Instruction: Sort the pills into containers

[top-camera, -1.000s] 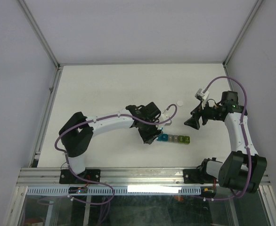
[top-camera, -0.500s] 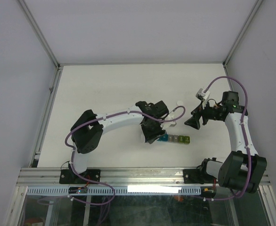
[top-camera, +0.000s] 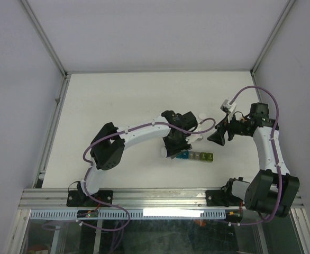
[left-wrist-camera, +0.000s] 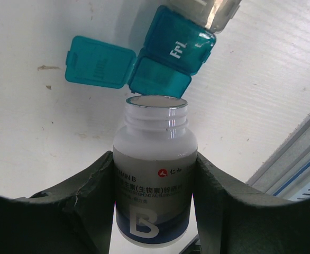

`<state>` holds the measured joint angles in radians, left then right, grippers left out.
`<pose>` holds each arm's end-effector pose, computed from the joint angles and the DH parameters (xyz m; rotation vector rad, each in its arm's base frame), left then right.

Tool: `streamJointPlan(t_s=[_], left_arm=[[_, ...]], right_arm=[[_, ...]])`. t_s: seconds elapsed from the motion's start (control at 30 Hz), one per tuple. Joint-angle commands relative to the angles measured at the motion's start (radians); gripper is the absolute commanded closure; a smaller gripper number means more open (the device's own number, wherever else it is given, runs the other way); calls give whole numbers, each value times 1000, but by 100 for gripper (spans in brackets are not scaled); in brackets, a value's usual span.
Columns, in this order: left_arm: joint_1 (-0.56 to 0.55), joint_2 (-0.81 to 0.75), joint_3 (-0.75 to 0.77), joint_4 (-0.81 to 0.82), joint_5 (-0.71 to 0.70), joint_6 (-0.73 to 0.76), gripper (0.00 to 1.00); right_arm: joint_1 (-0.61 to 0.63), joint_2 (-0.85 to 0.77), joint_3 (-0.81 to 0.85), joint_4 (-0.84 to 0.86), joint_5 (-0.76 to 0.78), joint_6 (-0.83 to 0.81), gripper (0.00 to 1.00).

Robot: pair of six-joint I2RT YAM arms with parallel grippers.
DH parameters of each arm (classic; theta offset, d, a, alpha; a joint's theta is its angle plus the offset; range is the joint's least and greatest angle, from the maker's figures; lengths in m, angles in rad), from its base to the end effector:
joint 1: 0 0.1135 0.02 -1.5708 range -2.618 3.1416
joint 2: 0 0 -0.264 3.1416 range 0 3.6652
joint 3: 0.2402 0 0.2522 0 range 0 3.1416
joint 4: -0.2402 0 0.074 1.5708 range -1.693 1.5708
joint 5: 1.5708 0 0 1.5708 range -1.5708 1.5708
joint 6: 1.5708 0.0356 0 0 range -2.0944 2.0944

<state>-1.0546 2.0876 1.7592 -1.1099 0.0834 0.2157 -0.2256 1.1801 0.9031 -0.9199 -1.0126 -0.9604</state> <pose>0.2028 -0.3634 0.2123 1.8153 2.4487 -0.1985 0.2070 -0.0165 0.2619 -0.9931 1.9459 0.7694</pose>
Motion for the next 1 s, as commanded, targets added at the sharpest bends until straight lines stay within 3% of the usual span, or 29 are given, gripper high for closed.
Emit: streamJointPlan(t_s=[0.0, 0.27, 0.63, 0.97], left_arm=[[-19, -4, 38, -30, -54, -11, 100], [-33, 41, 109, -65, -22, -27, 100], [-36, 63, 142, -122, -125, -40, 100], [-42, 110, 214, -151, -125, -9, 100]], right_arm=[[-10, -18, 31, -11, -51, -19, 19], [-23, -20, 33, -27, -55, -32, 19], [-31, 2, 34, -48, -63, -60, 18], [-38, 11, 33, -62, -69, -79, 18]])
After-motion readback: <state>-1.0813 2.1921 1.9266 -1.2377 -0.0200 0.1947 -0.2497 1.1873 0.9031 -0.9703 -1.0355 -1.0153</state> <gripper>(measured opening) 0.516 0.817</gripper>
